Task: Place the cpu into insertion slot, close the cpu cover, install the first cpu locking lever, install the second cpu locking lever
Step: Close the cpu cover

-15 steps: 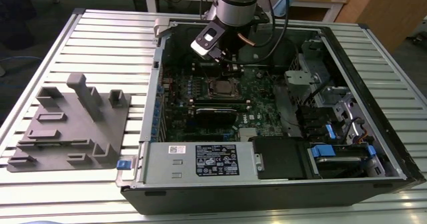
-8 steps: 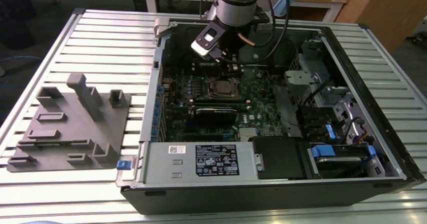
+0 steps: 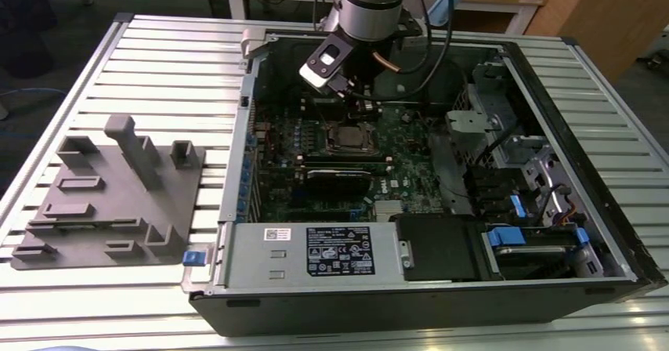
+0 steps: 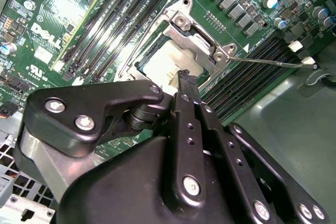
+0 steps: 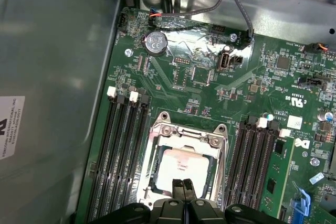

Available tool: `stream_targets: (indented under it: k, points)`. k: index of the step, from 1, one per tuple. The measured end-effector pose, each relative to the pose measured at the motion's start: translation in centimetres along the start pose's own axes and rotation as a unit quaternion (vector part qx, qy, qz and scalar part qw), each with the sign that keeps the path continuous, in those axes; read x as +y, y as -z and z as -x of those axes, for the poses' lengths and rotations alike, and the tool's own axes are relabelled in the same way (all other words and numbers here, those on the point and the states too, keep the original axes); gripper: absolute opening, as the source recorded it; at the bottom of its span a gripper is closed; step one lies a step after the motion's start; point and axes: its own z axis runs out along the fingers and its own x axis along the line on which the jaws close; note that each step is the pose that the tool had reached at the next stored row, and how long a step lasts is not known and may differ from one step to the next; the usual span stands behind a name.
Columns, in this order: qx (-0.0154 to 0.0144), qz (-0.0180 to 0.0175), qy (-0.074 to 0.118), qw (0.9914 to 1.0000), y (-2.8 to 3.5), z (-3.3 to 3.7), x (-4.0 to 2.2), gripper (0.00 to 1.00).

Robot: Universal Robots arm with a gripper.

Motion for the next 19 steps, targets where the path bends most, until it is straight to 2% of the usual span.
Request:
stream_targets:
  k: [7,11,19]
  points:
    - [0.0001,-0.0001,0.020,0.99980,0.00,0.00,0.00,0.11]
    - [0.0001,-0.0002,0.023,0.99975,0.00,0.00,0.00,0.11]
    - [0.0007,-0.0002,0.042,0.99910,-0.01,0.00,0.00,0.11]
